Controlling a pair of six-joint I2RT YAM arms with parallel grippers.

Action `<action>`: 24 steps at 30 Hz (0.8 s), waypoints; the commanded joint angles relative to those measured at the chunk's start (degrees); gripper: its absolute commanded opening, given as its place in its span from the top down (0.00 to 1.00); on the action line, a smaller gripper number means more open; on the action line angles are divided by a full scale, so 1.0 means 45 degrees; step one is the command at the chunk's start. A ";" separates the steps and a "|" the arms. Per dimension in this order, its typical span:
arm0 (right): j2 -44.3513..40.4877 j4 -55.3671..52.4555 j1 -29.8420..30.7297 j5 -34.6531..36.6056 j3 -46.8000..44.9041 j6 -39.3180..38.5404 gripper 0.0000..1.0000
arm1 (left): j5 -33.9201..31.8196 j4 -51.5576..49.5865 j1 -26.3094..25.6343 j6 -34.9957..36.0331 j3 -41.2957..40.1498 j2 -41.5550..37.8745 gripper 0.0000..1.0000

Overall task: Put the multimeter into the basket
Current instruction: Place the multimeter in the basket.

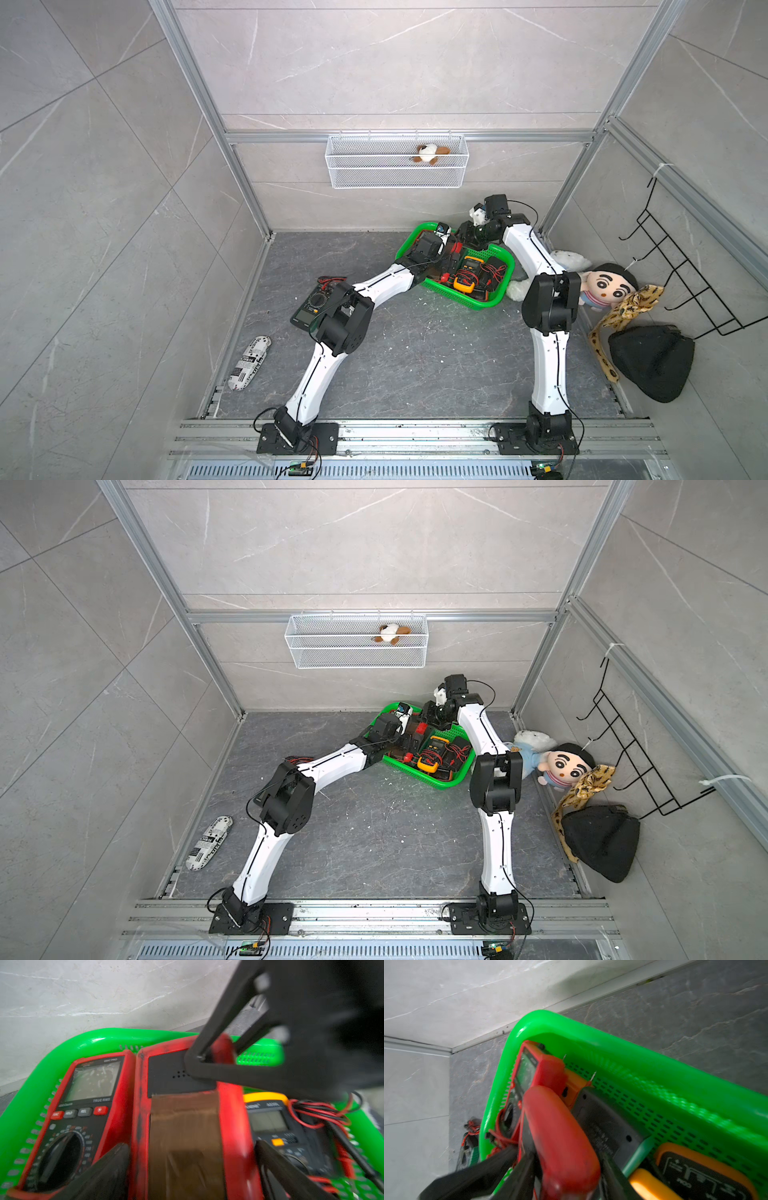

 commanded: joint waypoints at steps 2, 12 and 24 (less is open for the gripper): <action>0.0657 -0.0884 -0.0225 0.1572 0.0194 -0.0562 0.50 | 0.0975 0.0936 -0.0118 -0.0193 -0.0221 -0.1799 0.02; 0.0314 -0.1332 -0.0137 0.1723 0.0339 -0.0579 0.41 | -0.0529 0.0893 -0.0094 -0.1131 -0.2398 -0.3789 0.02; -0.2546 -0.0909 0.0610 0.2745 -0.2820 0.0254 0.31 | -0.5338 -0.2418 0.1110 -0.3762 -0.5102 -0.6722 0.02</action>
